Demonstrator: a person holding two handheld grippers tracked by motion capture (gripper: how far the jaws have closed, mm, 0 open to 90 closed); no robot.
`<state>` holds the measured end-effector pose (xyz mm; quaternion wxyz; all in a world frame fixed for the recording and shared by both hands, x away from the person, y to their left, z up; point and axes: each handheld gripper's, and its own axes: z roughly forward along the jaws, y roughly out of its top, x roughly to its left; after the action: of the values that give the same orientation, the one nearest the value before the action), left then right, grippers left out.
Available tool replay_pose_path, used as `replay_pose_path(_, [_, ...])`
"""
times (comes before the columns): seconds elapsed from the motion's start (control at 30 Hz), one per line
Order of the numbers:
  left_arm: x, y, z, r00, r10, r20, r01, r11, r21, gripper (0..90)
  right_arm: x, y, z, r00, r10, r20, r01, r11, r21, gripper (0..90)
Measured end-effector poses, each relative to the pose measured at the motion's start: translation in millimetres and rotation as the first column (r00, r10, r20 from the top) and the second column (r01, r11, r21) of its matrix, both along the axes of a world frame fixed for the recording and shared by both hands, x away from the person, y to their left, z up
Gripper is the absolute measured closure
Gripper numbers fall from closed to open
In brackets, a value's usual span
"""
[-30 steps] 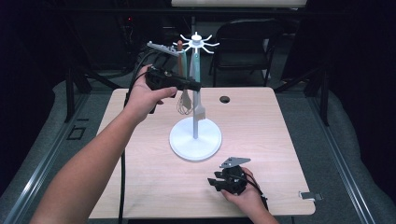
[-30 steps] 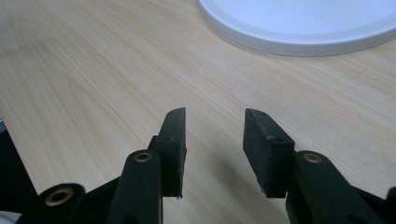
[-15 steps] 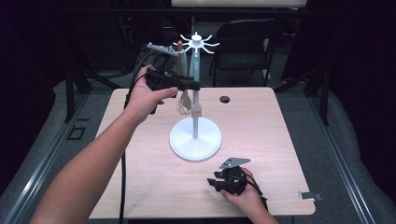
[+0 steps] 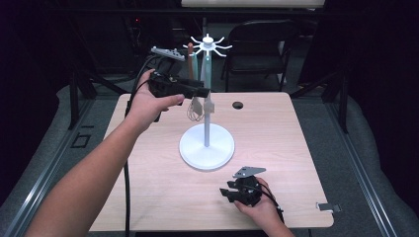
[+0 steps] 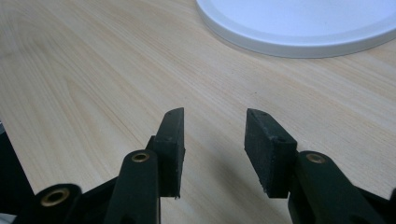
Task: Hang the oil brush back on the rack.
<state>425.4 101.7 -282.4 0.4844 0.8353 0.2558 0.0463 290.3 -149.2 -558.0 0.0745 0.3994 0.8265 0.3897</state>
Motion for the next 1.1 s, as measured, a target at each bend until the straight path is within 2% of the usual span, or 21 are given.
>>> replay_pose_path(0.3, [-14.7, 8.8, -2.2, 0.9998, -0.006, 0.019, 0.006, 0.9999, 0.009, 55.7, -0.5, -1.7, 0.2, 1.0000, -0.008, 0.001, 0.008, 1.0000, 0.003, 57.5])
replay_pose_path(0.5, [-23.2, 22.9, -7.2, 0.9996, 0.011, 0.025, -0.011, 0.9998, 0.013, 55.7, -0.9, -4.4, 1.9, 1.0000, -0.010, 0.003, 0.010, 0.9999, 0.010, 56.3])
replay_pose_path(0.63, [-28.4, 35.6, -14.6, 0.9996, 0.027, 0.013, -0.027, 0.9995, 0.019, 55.7, -1.4, -6.4, 2.1, 0.9999, -0.009, 0.009, 0.008, 0.9998, 0.017, 55.8])
replay_pose_path(0.83, [-34.7, 59.6, -31.0, 0.9971, 0.075, -0.005, -0.075, 0.9969, 0.022, 55.8, -1.6, -10.1, 3.4, 0.9998, -0.017, 0.007, 0.017, 0.9998, 0.011, 55.6])
replay_pose_path(1.1, [-42.4, 87.2, -68.0, 0.9870, 0.158, -0.028, -0.157, 0.9867, 0.043, 55.0, -1.3, -13.3, 3.2, 0.9995, -0.026, 0.016, 0.026, 0.9996, 0.010, 54.8])
